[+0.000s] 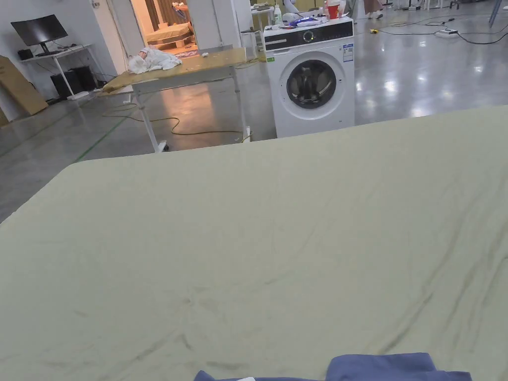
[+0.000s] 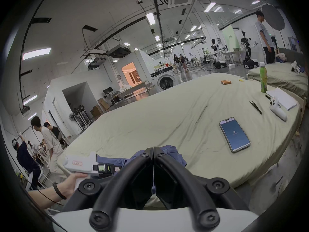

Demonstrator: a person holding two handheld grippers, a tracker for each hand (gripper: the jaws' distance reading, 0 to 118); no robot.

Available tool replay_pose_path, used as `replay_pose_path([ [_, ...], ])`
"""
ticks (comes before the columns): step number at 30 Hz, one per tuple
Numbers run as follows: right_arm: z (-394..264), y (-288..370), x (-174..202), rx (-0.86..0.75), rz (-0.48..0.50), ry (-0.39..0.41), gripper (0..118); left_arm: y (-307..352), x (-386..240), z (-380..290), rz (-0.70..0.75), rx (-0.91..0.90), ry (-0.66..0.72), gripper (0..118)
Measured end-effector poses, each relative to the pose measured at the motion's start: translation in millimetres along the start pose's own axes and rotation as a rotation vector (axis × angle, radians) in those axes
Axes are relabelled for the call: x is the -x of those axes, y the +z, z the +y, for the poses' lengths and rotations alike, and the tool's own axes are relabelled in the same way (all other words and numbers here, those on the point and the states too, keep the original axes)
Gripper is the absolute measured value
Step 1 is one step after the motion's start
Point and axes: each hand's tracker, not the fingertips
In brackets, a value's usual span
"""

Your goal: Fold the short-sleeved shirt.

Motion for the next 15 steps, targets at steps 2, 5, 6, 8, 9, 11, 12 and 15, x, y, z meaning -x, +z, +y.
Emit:
replay_pose_path([
  [2, 0, 2, 1, 0.003, 0.002, 0.023, 0, 16, -4, 9, -0.012, 0.004, -0.007, 3],
  [5, -1, 0, -2, 0.01, 0.016, 0.013, 0, 53, -2, 21, 0.024, -0.102, -0.106, 20],
  [6, -2, -1, -3, 0.009, 0.013, 0.005, 0, 72, 5, 26, 0.034, -0.149, -0.09, 33],
  [8, -1, -4, -5, 0.008, 0.013, -0.021, 0, 101, 26, 34, 0.03, -0.215, -0.016, 44],
  [9, -1, -5, -7, 0.009, 0.018, -0.038, 0, 114, 41, 36, 0.044, -0.236, 0.029, 49],
  [11, -2, -7, -9, 0.006, 0.024, -0.052, 0, 131, 72, 37, 0.105, -0.277, 0.122, 79],
  [12, -2, -8, -10, 0.006, 0.025, -0.056, 0, 136, 87, 35, 0.128, -0.274, 0.184, 82],
  [15, -5, -9, -10, 0.015, 0.017, -0.062, 0, 134, 119, 25, 0.065, -0.23, 0.331, 81],
])
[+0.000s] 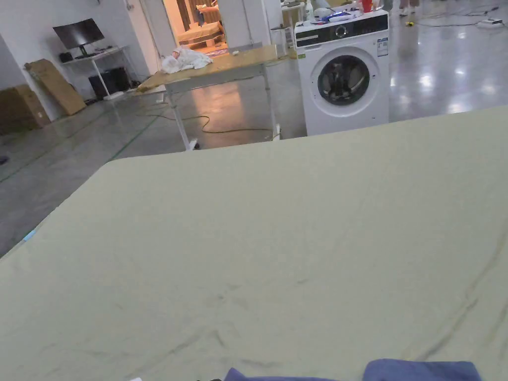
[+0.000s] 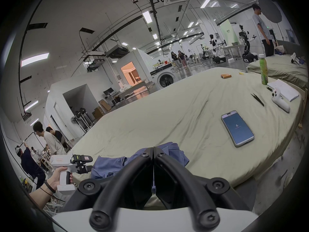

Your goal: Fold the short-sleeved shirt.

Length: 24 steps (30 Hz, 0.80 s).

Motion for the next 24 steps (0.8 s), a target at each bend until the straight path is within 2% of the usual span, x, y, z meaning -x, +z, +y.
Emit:
replay_pose_path([
  [3, -2, 0, -1, 0.012, -0.004, -0.006, 0, -20, 7, -18, -0.09, 0.052, 0.044, 79],
  [4, -2, 0, -1, 0.014, -0.004, -0.007, 0, -26, 7, -22, -0.14, 0.047, 0.052, 75],
  [5, -2, 0, 0, 0.014, -0.007, -0.005, 0, -30, 4, -23, -0.173, 0.041, 0.081, 66],
  [6, -2, 1, 1, 0.015, -0.01, -0.002, 0, -34, 2, -23, -0.18, 0.065, 0.117, 43],
  [7, -1, 2, 1, 0.014, -0.012, 0.001, 0, -40, -3, -26, -0.148, 0.072, 0.11, 8],
  [11, 0, 5, 0, 0.008, -0.019, 0.004, 0, -25, -6, -22, -0.153, 0.036, 0.088, 7],
  [16, 0, 0, -8, 0.004, -0.017, -0.016, 0, 46, -14, 6, -0.123, -0.134, 0.029, 7],
  [20, -2, -4, -11, -0.001, -0.017, -0.002, 0, 95, -41, 24, -0.007, -0.189, -0.159, 7],
  [24, -4, -2, -14, -0.019, -0.004, -0.014, 0, 92, -83, 4, -0.053, -0.139, -0.24, 7],
])
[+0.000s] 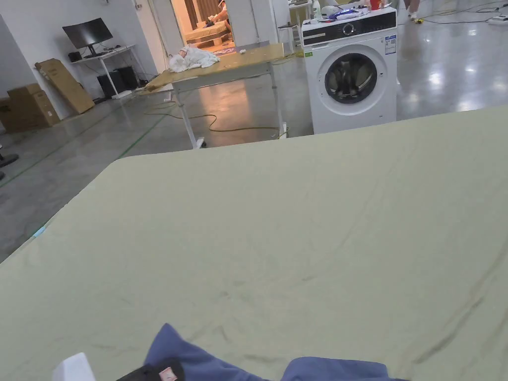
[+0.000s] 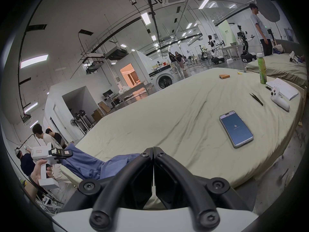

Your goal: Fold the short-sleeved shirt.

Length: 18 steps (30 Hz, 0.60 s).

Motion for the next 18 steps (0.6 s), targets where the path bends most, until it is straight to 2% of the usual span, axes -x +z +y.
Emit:
replay_pose_path([
  [3, 0, 3, 1, -0.001, 0.0, -0.005, 0, -34, -40, -24, -0.126, 0.043, -0.009, 7],
  [5, 0, 9, 3, -0.008, -0.011, 0.02, 0, -65, -64, -42, -0.195, 0.119, -0.009, 7],
  [9, 2, 24, 4, -0.029, -0.048, 0.054, 0, -134, -100, -82, -0.141, 0.291, -0.137, 9],
  [11, 2, 32, 3, -0.04, -0.073, 0.057, 0, -151, -110, -93, -0.113, 0.347, -0.163, 24],
  [12, 1, 35, 1, -0.044, -0.083, 0.057, 0, -156, -113, -94, -0.128, 0.353, -0.138, 38],
  [13, 0, 38, 1, -0.049, -0.09, 0.054, 0, -154, -114, -91, -0.17, 0.345, -0.097, 60],
  [14, -1, 40, -1, -0.051, -0.095, 0.046, 0, -152, -114, -88, -0.215, 0.328, -0.069, 69],
  [16, -5, 40, -6, -0.045, -0.103, 0.027, 0, -141, -108, -76, -0.275, 0.254, -0.026, 66],
  [17, -6, 40, -8, -0.04, -0.106, 0.018, 0, -139, -105, -73, -0.289, 0.235, -0.017, 58],
  [18, -7, 38, -9, -0.03, -0.106, 0.011, 0, -137, -102, -70, -0.285, 0.218, -0.011, 43],
])
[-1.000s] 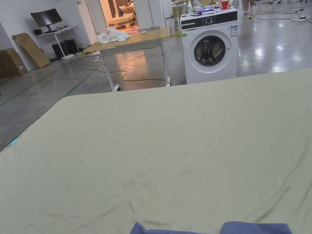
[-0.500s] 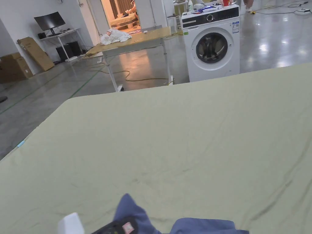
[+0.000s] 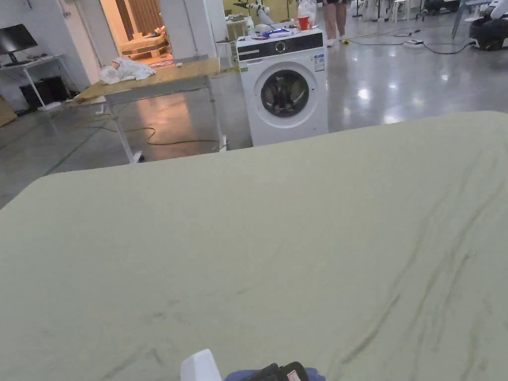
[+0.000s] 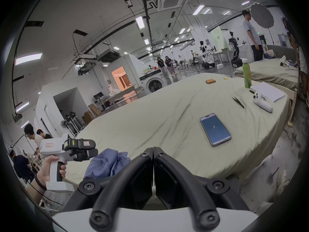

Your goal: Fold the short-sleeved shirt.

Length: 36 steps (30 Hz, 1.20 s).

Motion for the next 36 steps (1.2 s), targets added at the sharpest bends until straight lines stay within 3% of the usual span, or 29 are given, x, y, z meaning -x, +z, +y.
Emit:
replay_pose_path([
  [1, -1, -2, -1, 0.012, 0.0, -0.006, 0, 3, 6, -1, 0.013, 0.005, -0.002, 20],
  [2, -2, -4, 0, 0.019, 0.001, -0.007, 0, -1, 9, -2, 0.026, 0.011, -0.004, 11],
  [7, -1, -12, 14, 0.046, 0.025, 0.033, 0, -51, 25, -34, 0.082, 0.214, -0.035, 7],
  [11, -6, -20, 25, 0.088, 0.065, 0.055, 0, -78, 31, -54, 0.132, 0.256, -0.131, 5],
  [14, -9, -35, 39, 0.175, 0.1, 0.173, 0, -58, 22, -42, 0.117, 0.241, -0.123, 6],
  [16, -9, -53, 55, 0.233, 0.141, 0.296, 0, -33, 15, -32, 0.123, 0.169, -0.186, 14],
  [20, -18, -108, 85, 0.358, 0.295, 0.403, 0, 23, 13, -17, 0.167, 0.066, -0.295, 75],
  [25, -40, -190, 121, 0.501, 0.37, 0.541, 0, 78, 39, -25, 0.168, -0.03, -0.157, 82],
  [26, -45, -201, 125, 0.539, 0.351, 0.546, 0, 83, 46, -28, 0.183, -0.032, -0.123, 83],
  [28, -54, -219, 132, 0.627, 0.203, 0.585, 0, 93, 57, -33, 0.199, -0.038, -0.053, 84],
  [31, -63, -223, 136, 0.639, 0.211, 0.698, 0, 92, 66, -37, 0.189, -0.003, -0.063, 84],
  [36, -65, -220, 134, 0.636, 0.2, 0.677, 0, 64, 84, -34, 0.189, 0.032, -0.018, 85],
])
